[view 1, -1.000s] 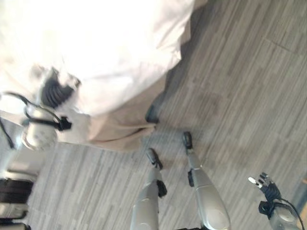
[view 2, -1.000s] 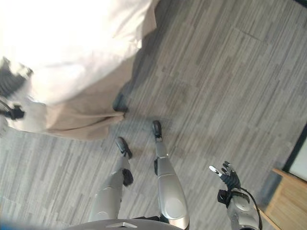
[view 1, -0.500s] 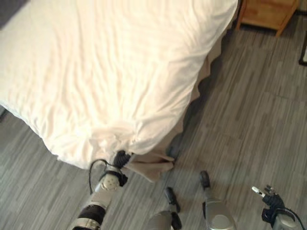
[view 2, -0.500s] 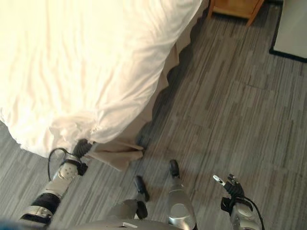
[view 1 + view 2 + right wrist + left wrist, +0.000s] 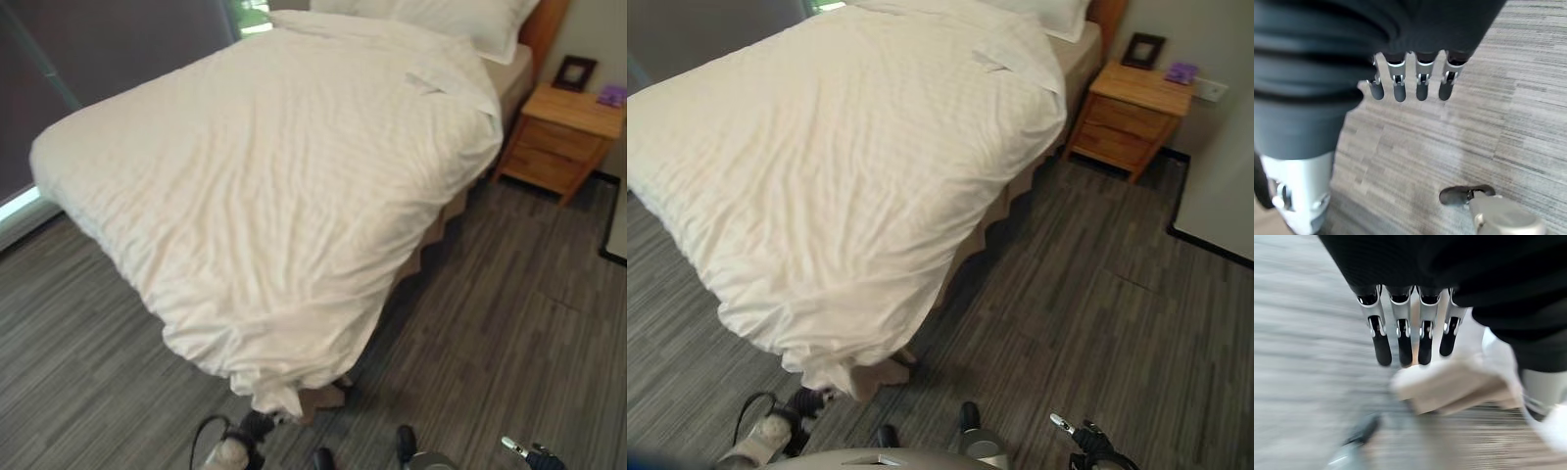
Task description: Making the bed.
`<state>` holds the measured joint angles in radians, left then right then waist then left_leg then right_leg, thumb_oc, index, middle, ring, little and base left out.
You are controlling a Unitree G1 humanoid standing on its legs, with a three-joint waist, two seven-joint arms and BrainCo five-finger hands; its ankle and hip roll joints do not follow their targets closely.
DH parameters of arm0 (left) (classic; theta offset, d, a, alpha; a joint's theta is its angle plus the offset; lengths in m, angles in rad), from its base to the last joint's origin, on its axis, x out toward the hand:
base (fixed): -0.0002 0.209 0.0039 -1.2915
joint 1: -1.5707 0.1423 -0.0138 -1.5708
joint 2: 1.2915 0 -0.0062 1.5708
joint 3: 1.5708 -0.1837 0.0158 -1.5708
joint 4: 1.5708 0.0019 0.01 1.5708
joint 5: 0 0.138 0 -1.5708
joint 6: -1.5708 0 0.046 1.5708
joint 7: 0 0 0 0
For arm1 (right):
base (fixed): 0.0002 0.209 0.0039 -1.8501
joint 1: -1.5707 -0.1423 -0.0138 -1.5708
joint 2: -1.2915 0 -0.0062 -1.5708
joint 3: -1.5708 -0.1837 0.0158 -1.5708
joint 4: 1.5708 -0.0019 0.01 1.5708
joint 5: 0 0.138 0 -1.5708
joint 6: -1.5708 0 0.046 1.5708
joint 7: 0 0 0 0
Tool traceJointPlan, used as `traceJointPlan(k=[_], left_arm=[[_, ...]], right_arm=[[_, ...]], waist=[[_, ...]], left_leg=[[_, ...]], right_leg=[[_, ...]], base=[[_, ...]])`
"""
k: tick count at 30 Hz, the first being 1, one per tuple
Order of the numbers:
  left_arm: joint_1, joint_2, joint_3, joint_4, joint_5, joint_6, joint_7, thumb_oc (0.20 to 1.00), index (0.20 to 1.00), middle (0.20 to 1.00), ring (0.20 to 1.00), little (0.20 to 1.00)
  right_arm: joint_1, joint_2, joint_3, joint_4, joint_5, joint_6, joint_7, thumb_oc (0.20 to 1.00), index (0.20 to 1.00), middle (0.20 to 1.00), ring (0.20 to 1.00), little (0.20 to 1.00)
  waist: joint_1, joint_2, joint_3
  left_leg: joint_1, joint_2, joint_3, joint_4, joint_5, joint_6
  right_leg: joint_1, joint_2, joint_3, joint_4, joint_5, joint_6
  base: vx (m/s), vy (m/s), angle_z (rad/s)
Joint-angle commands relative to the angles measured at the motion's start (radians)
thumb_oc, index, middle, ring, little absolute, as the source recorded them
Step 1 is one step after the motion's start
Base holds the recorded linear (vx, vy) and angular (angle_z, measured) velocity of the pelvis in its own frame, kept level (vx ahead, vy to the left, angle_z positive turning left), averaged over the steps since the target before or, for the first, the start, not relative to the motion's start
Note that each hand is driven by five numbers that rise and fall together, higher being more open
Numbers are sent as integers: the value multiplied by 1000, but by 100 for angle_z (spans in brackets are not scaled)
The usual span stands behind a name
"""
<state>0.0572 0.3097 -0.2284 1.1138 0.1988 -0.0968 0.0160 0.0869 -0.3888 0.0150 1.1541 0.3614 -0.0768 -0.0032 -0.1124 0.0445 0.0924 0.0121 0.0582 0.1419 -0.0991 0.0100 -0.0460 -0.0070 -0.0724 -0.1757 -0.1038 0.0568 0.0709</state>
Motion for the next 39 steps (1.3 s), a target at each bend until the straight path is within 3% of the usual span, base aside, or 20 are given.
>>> traceJointPlan(k=[1, 4, 5, 7, 8, 10, 14, 16, 18, 19, 21, 23, 24, 25, 30, 32, 35, 36, 39], left_arm=[[26, 36, 25, 49, -66, 8, -40, 1000, 1000, 1000, 1000, 1000], [36, 34, 26, 62, -62, 8, -50, 1000, 1000, 1000, 1000, 1000], [92, 15, 25, 152, -33, 18, -113, 1000, 1000, 1000, 1000, 1000], [110, 6, 29, 191, -19, 30, -133, 1000, 1000, 1000, 1000, 1000], [151, -13, 43, 260, 31, 48, -163, 1000, 1000, 1000, 1000, 1000], [174, -9, 113, 295, -15, 72, -167, 1000, 1000, 1000, 1000, 1000], [188, 95, 454, 256, -406, 48, -132, 1000, 1000, 1000, 1000, 1000], [188, 149, 560, 197, -522, 14, -80, 1000, 1000, 1000, 1000, 1000], [185, 158, 592, 140, -596, -3, -61, 1000, 1000, 1000, 1000, 1000], [203, 139, 667, -179, -833, -84, -25, 1000, 1000, 1000, 1000, 1000], [219, 110, 661, -414, -915, -120, -17, 1000, 1000, 1000, 1000, 1000], [216, 109, 637, -517, -918, -132, -9, 1000, 1000, 1000, 1000, 1000], [211, 132, 589, -707, -877, -138, 6, 1000, 1000, 1000, 1000, 1000], [211, 132, 589, -708, -877, -138, 6, 1000, 1000, 1000, 1000, 1000], [100, 177, 475, -1052, -958, -161, -59, 1000, 1000, 1000, 1000, 1000], [-5, 182, 385, -1112, -987, -171, -72, 1000, 1000, 1000, 1000, 1000], [-66, 177, 347, -1062, -1004, -176, -75, 1000, 1000, 1000, 1000, 1000], [-146, 160, 302, -1000, -984, -187, -45, 200, 200, 200, 200, 200], [-239, 154, 271, -896, -974, -200, -6, 200, 200, 200, 200, 200]], right_arm=[[-57, -51, -14, -9, -45, -7, 22, 1000, 1000, 1000, 1000, 1000], [-61, -52, -16, -10, -43, -7, 23, 1000, 1000, 1000, 1000, 1000], [-93, -58, -18, -13, -31, -11, 35, 1000, 1000, 1000, 1000, 1000], [-99, -55, -14, -19, -29, -11, 40, 1000, 1000, 1000, 1000, 1000], [-108, -49, -9, -32, -25, -12, 51, 1000, 1000, 1000, 1000, 1000], [-104, -46, -6, -59, -16, -10, 60, 1000, 1000, 1000, 1000, 1000], [-64, -36, -33, -69, -29, -4, 70, 1000, 1000, 1000, 1000, 1000], [-50, -43, -51, -62, -36, -8, 63, 1000, 1000, 1000, 1000, 1000], [-44, -42, -58, -63, -34, -11, 58, 1000, 1000, 1000, 1000, 1000], [-12, -31, -83, -84, -31, -23, 38, 1000, 1000, 1000, 1000, 1000], [0, -25, -92, -77, -41, -26, 26, 1000, 1000, 1000, 1000, 1000], [-1, -28, -93, -60, -51, -22, 22, 1000, 1000, 1000, 1000, 1000], [-1, -35, -91, -54, -56, -12, 23, 1000, 1000, 1000, 1000, 1000], [-1, -35, -91, -54, -56, -12, 23, 1000, 1000, 1000, 1000, 1000], [-17, -31, -68, -54, -33, -18, 25, 1000, 1000, 1000, 1000, 1000], [-16, -16, -35, -64, -25, -21, 28, 1000, 1000, 1000, 1000, 1000], [-10, -9, -13, -71, -23, -23, 32, 1000, 1000, 1000, 1000, 1000], [-5, -2, 14, -81, -34, -22, 36, 1000, 1000, 1000, 1000, 1000], [-18, -1, 44, -107, -45, -23, 28, 1000, 1000, 1000, 1000, 1000]], waist=[[50, -4, 29], [51, -4, 28], [69, -7, 17], [73, -8, 13], [83, -12, 5], [90, -15, -1], [114, -24, -7], [126, -27, -8], [127, -29, -11], [140, -35, -5], [142, -37, -5], [138, -37, -2], [129, -37, 1], [129, -37, 1], [97, -46, 13], [77, -59, 16], [58, -69, 22], [41, -82, 35], [26, -100, 68]], left_leg=[[31, -19, -64, 12, 20, -16], [34, -19, -72, 12, 21, -15], [40, -18, -85, 12, 23, -15], [42, -17, -85, 12, 22, -16], [46, -15, -82, 12, 21, -16], [48, -14, -79, 12, 21, -15], [51, -14, -97, 12, 28, -22], [49, -14, -115, 12, 31, -26], [45, -15, -123, 12, 34, -26], [50, -15, -136, 12, 35, -31], [43, -14, -145, 12, 40, -32], [44, -14, -144, 12, 40, -32], [46, -12, -132, 12, 37, -32], [46, -12, -132, 12, 37, -32], [55, -6, -88, 12, 22, -31], [48, -5, -67, 12, 18, -30], [45, -4, -53, 12, 14, -29], [36, -2, -37, 12, 13, -28], [2, 1, -23, 12, 19, -26]], right_leg=[[22, -59, -13, 95, -17, 62], [32, -59, -22, 97, -20, 61], [50, -59, -40, 99, -28, 58], [53, -59, -41, 98, -29, 56], [61, -57, -43, 95, -33, 54], [63, -55, -41, 91, -33, 52], [89, -52, -63, 71, -35, 50], [101, -52, -82, 65, -39, 50], [104, -53, -89, 61, -37, 51], [120, -51, -104, 58, -43, 51], [122, -52, -116, 52, -37, 53], [124, -51, -117, 47, -34, 55], [124, -50, -106, 40, -27, 57], [124, -50, -105, 40, -27, 57], [108, -47, -59, 29, -8, 63], [88, -49, -35, 24, 6, 67], [73, -51, -18, 23, 14, 70], [50, -52, -1, 22, 25, 73], [3, -48, 20, 24, 42, 77]], base=[[31, -33, 37], [13, -20, 34], [15, -29, 34], [19, -25, 16], [21, -23, 9], [11, -14, 3], [5, -22, 4], [8, -27, 20], [3, -21, 40], [-14, -21, 33], [-23, -12, 21], [-24, 18, 22], [-26, 32, 5], [-17, 40, -5], [-22, 43, -25], [-41, 49, -41], [-33, 43, -28], [-57, 58, -32], [-104, 33, -36]])
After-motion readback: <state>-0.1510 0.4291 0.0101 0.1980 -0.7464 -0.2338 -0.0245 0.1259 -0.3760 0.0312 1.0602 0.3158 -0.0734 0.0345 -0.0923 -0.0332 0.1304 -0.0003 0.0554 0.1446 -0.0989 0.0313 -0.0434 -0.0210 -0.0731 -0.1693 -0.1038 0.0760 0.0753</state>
